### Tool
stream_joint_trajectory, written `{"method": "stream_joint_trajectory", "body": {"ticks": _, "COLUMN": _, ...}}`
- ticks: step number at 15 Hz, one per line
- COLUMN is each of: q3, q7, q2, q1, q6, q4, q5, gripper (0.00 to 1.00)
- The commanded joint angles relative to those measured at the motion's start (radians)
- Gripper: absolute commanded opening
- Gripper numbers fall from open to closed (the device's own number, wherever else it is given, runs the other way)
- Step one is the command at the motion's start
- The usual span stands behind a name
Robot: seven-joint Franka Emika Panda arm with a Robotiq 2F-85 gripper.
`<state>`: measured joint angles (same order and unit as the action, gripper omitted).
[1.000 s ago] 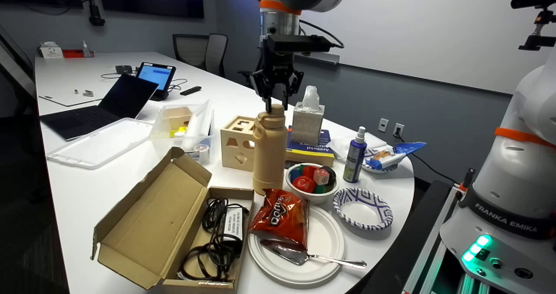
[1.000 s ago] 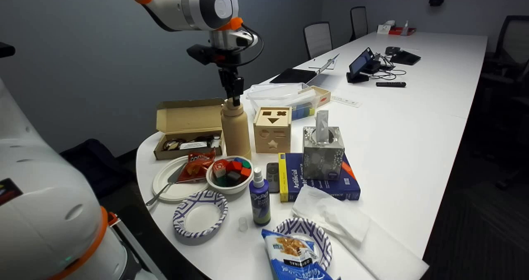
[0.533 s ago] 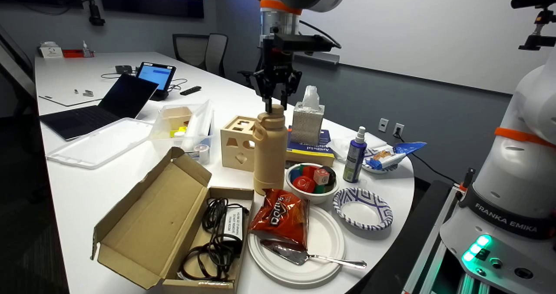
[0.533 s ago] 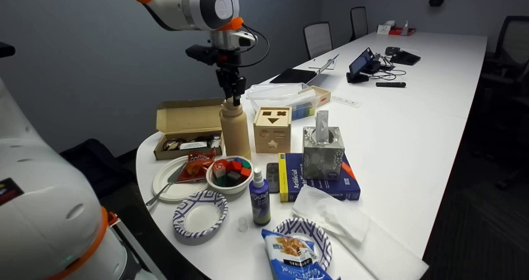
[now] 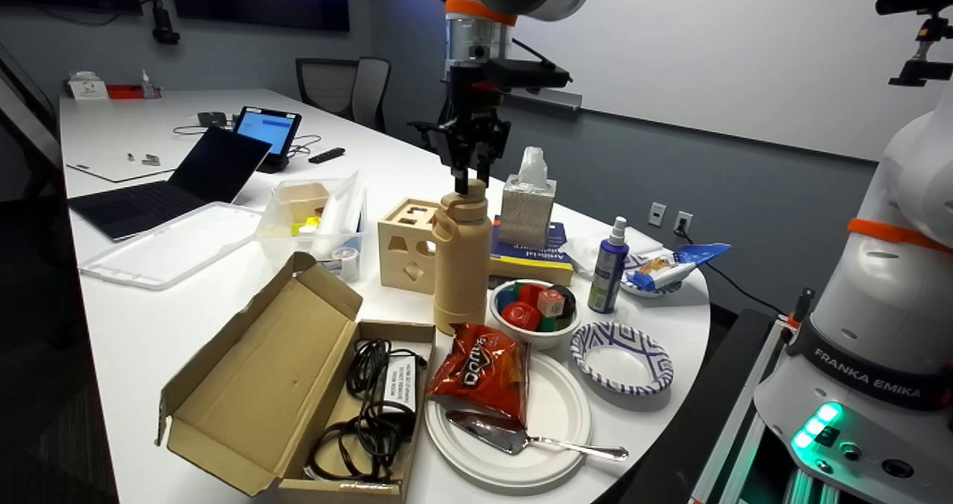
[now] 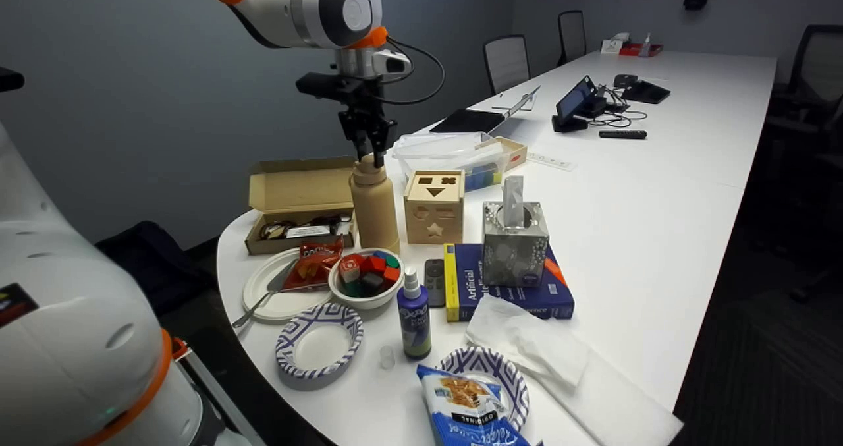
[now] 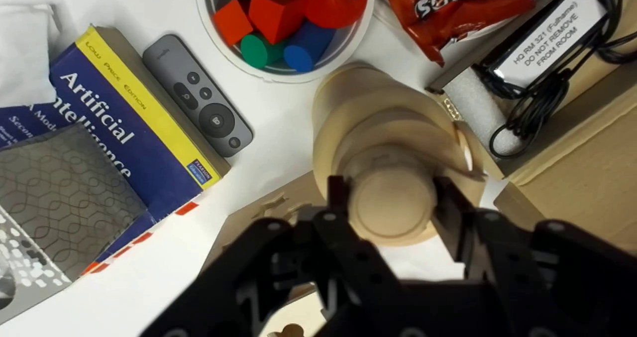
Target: Unscrew the bottle's cap
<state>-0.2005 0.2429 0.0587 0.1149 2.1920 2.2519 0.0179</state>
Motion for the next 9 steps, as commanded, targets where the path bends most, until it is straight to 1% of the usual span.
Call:
{"method": "stream_joint_trajectory", "body": {"ticks": 1, "q3": 0.017, "q7": -0.115, "q2": -0.012, "q1": 0.018, "q6": -0.001, "q4": -0.019, "q5": 0.034, "gripper": 0.21}}
{"method": "stream_joint_trajectory", "body": {"ticks": 9, "q3": 0.024, "q7": -0.342, "q2": -0.029, "q1": 0.021, "q6": 0.005, "q4": -0.023, "q5": 0.055, "gripper": 0.21}}
